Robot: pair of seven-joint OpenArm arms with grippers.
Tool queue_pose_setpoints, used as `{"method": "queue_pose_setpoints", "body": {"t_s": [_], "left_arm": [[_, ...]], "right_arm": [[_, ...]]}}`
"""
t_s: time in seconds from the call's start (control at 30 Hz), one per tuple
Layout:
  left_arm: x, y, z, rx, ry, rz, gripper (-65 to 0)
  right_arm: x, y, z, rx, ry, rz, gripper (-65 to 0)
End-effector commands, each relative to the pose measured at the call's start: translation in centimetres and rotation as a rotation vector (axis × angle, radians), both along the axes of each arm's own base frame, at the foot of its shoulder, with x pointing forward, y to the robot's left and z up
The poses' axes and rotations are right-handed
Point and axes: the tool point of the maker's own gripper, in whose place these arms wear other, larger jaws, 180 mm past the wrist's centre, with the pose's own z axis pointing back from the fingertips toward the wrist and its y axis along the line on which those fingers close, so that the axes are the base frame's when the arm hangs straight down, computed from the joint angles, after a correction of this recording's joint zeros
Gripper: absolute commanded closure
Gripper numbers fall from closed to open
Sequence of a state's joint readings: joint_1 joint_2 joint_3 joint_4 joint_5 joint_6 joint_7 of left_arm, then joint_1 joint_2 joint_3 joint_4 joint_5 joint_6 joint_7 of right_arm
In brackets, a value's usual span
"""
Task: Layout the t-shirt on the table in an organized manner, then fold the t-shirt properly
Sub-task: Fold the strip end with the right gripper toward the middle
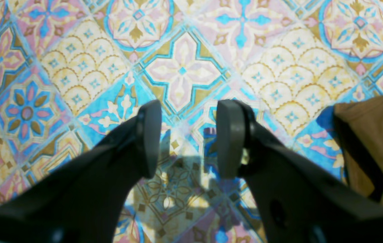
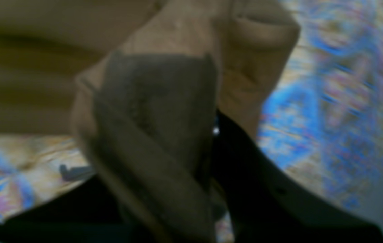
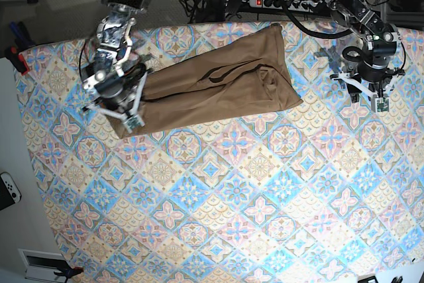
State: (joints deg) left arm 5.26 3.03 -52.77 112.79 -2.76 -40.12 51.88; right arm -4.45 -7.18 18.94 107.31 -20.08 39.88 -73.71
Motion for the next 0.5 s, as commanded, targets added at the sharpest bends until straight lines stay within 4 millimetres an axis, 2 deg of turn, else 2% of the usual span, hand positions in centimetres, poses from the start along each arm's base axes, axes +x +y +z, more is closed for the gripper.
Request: {"method": "queue_pose_setpoints", "body": {"t_s": [0.0,0.1,0.37,0.47], "left_arm": [[0.7,0.1,1.2,0.014,-0.048,-0.006,-25.7],[0.7,0.0,1.1,0.011,-0.048,-0.006,-25.7],[0.7,0.0,1.1,0.010,-0.046,-0.005,-25.7],[0.7,0.0,1.1,0.010,-0.046,-0.005,-25.7]], "right_arm": [[1.0,0.8,1.0,0.009,-0.047,0.026,0.0],[1.0,2.1,1.0,0.025,-0.045,0.051,0.0],[1.8,2.6,2.2,0.027,-0.085,0.062,0.0],[2.0,4.1,2.5,0.031,-0.093,0.111,0.0]]}}
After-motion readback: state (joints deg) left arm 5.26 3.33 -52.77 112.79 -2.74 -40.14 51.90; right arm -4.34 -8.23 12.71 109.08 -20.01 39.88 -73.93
